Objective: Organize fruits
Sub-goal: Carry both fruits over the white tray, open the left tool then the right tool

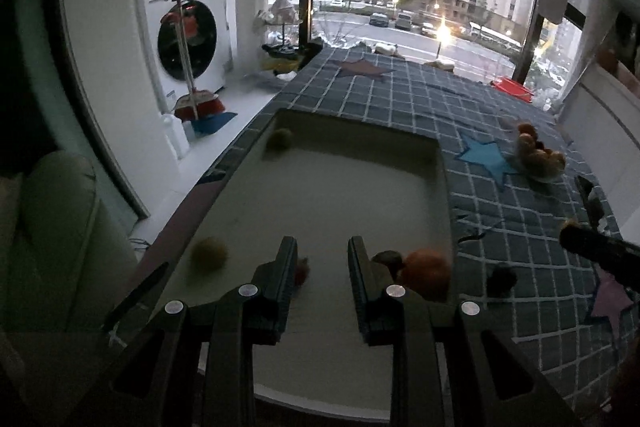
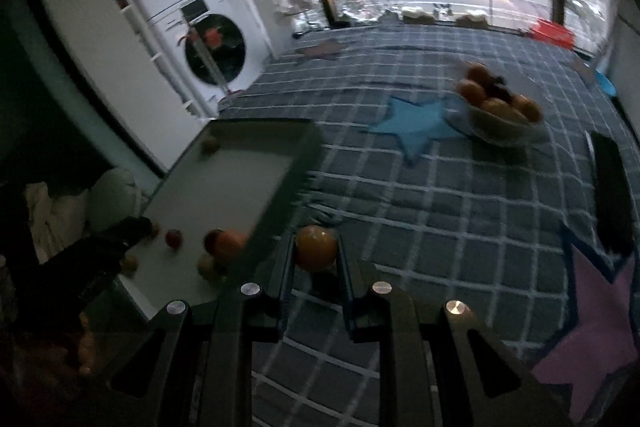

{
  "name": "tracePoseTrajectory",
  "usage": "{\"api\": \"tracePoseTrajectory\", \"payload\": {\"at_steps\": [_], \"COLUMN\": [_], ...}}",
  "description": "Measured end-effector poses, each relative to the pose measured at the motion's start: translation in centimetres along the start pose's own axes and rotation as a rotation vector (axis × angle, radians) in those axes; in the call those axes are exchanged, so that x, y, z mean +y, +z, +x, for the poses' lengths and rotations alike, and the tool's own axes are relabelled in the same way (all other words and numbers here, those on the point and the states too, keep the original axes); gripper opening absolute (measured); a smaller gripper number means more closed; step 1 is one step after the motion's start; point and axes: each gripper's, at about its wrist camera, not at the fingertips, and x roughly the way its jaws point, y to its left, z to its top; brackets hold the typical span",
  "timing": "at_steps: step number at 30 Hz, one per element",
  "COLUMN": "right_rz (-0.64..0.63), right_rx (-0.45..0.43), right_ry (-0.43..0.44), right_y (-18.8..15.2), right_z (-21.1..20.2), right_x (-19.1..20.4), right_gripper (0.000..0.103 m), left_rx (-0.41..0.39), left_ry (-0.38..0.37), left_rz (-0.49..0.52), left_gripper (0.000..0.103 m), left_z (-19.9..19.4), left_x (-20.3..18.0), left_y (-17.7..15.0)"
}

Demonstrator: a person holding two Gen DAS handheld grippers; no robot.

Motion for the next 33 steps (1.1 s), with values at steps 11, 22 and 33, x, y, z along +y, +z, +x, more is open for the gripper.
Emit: {"api": "tracePoseTrajectory", "payload": {"at_steps": [11, 22, 33], "right_rz": [-0.056, -0.102, -0.15], "right_rx": [0.048, 0.162, 0.229], "right_ry": [0.057, 0.08, 0.058], "right_y": [1.5, 2.1, 1.9], "right_z": [2.6, 7.1, 9.5], "right_x": [4.4, 7.5, 8.7], "right_gripper": [0.023, 0.023, 0.024], "left_rx": [0.024, 0.059, 0.079], "left_ry": [0.05, 0.081, 0.074], "left_rz": [0.016, 0.017, 0.01], "left_gripper": [0.028, 0.028, 0.028], "left_z": [1.4, 3.5, 4.7], "left_x": [0.7, 1.1, 1.6], "left_y": [-0.3, -0.5, -0.6]}}
